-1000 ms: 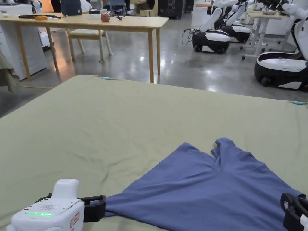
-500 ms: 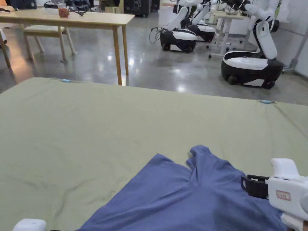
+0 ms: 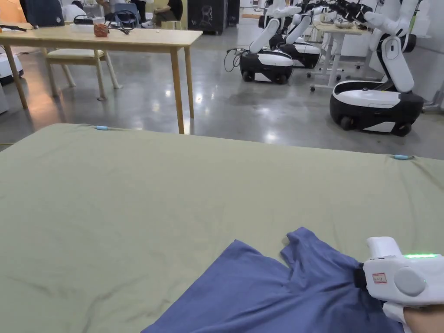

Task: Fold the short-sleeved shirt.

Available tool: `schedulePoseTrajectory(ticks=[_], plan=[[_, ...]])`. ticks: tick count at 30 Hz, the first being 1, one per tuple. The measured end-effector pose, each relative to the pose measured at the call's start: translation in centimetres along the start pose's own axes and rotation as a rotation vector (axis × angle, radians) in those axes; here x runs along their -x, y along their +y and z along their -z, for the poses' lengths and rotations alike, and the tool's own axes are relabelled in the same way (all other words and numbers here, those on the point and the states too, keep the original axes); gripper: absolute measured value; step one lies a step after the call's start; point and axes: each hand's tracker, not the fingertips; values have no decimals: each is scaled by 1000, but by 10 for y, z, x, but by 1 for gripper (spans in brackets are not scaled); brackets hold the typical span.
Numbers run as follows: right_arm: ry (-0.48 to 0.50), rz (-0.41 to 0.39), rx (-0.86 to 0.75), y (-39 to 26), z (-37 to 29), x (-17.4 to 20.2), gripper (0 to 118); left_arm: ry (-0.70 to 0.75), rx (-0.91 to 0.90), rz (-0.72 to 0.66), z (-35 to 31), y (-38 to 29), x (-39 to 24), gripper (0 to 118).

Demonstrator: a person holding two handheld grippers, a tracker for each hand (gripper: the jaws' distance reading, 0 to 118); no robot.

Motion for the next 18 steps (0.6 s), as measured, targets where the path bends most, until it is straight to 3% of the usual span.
schedulePoseTrajectory(ticks=[1,4,10,13,18], plan=[[37,14,-9,-2,-13,0,5,-3,-9,-12,0,1,0,0],[32,17,-46,1,-49,1,5,-47,-19,-56,7,5,5,0],[70,-12,-239,31,-167,-5,5,-56,-175,26,-24,71,-15,0],[20,-54,-353,56,-229,-9,5,-64,-289,15,-52,126,-26,0],[-57,-44,-503,107,-312,-33,5,-67,-405,23,-86,223,-44,0]])
